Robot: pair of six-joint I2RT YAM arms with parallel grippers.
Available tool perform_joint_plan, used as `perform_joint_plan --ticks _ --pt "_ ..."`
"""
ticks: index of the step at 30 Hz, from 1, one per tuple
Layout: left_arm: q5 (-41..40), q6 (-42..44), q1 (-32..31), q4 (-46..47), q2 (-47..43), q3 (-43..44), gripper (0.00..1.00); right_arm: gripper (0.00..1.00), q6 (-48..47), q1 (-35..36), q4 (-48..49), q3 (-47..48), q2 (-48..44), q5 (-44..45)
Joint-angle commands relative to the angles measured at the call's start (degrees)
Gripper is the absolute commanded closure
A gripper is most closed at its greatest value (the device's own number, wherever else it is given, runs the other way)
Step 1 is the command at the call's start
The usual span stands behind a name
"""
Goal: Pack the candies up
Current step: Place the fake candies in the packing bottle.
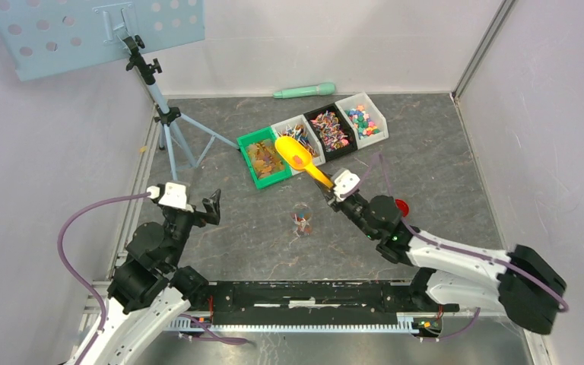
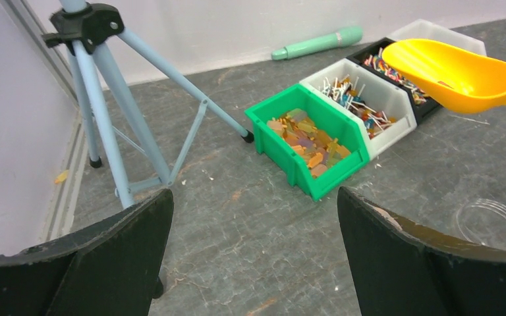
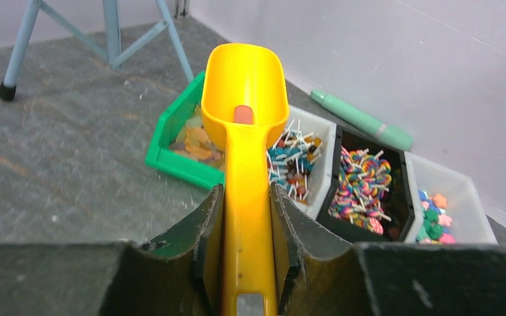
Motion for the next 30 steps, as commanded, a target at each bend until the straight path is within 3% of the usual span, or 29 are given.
perform_joint_plan --ticks 1,5,12,22,30 --pt "4.08 -6.0 0.21 -0.78 2.54 2.16 0.0 1.0 -1.47 -0.24 -13.14 -2.2 -10.33 -2.62" --pt "3.42 -4.41 0.22 1.06 5.24 1.01 0.0 1.0 -3.55 -0.2 -29.67 0.24 -19.09 -6.94" --pt "5.93 -1.2 0.3 0.41 7.84 -0.07 0.0 1.0 -11.21 -0.19 -45.51 4.22 -27.54 -12.08" --pt "9.64 -1.32 0.3 -0.96 8.93 0.01 0.0 1.0 -11.78 -0.2 -56.38 8.91 -33.97 -15.99" --pt "10.88 -1.44 0.28 -1.26 6.98 -0.26 0.0 1.0 -16.8 -0.19 -68.78 17.89 -31.87 -15.12"
